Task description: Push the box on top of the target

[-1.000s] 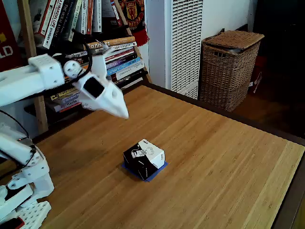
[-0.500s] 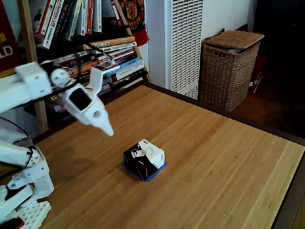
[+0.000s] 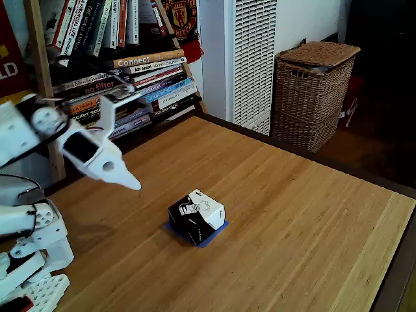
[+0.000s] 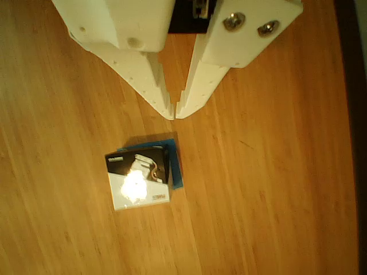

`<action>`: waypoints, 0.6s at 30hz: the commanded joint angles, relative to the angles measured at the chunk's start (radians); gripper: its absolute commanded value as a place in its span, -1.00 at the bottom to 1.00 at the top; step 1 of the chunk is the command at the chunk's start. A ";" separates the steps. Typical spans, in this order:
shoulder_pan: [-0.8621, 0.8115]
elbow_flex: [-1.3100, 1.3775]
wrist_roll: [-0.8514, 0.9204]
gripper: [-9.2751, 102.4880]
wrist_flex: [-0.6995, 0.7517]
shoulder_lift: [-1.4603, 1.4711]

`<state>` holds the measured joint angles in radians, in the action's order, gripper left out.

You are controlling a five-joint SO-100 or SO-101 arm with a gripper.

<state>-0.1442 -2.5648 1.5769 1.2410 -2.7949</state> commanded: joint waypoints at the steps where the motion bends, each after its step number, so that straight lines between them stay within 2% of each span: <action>1: -0.015 -0.066 0.018 -0.84 0.002 -0.115; 7: -0.092 -0.097 0.097 -0.84 -0.005 -0.126; 18: -0.069 -0.167 0.051 -0.84 -0.084 -0.179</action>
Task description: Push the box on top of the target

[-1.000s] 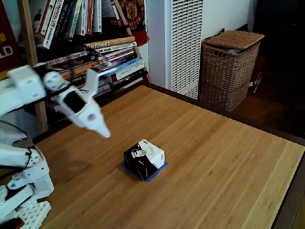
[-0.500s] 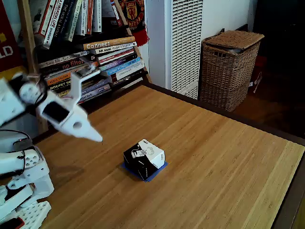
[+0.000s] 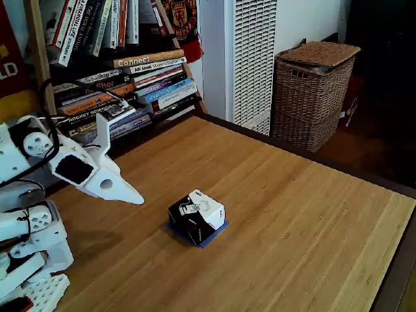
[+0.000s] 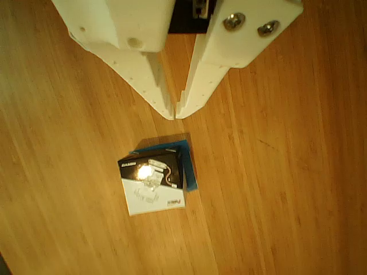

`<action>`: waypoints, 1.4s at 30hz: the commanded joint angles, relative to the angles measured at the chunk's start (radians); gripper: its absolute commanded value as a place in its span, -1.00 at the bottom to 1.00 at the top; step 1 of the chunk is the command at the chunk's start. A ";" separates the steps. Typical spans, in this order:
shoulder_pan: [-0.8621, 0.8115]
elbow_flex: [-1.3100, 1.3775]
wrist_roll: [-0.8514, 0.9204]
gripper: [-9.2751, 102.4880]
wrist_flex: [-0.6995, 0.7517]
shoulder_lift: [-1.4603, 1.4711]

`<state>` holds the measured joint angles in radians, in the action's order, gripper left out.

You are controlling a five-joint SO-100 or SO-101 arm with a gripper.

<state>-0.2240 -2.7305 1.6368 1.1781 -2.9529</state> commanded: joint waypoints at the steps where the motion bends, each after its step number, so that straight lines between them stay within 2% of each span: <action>1: 0.015 -0.006 -0.014 -0.84 -0.023 -0.029; 32: 0.011 -0.098 -0.006 -0.84 -0.078 -0.126; 42: 0.005 -0.110 0.032 -0.84 -0.035 -0.160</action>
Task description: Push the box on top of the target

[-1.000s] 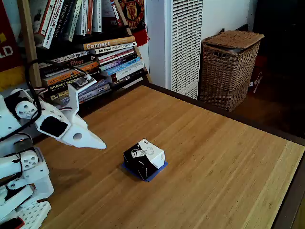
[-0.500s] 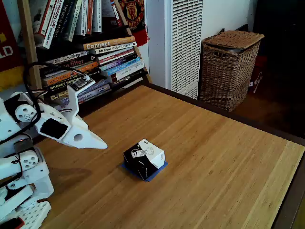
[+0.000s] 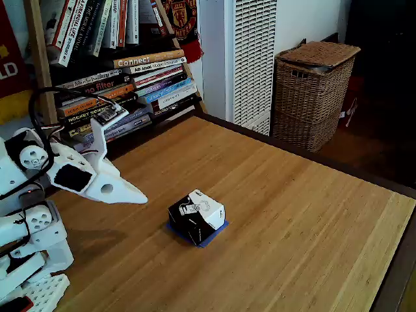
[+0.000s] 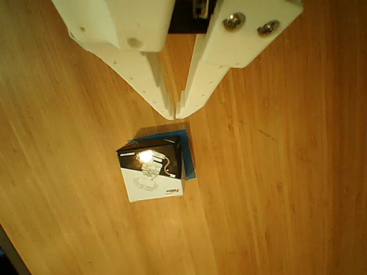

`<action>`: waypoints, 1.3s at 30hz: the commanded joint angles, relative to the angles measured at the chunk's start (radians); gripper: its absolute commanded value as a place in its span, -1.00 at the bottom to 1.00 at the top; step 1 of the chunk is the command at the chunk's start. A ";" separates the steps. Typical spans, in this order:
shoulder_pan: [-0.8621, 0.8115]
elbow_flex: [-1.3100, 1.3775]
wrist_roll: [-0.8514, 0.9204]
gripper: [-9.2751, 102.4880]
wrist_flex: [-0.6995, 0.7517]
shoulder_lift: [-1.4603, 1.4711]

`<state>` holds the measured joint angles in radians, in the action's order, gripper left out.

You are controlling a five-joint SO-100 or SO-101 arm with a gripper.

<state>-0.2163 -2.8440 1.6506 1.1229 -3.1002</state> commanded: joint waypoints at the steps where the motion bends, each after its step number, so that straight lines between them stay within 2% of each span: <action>1: -0.003 0.003 0.032 -0.84 0.038 -0.020; 5: -0.003 0.003 0.041 -0.83 0.124 -0.097; 9: 0.025 0.003 -0.048 -0.83 0.218 -0.232; 39: 0.029 0.002 -0.097 -0.83 0.213 -0.278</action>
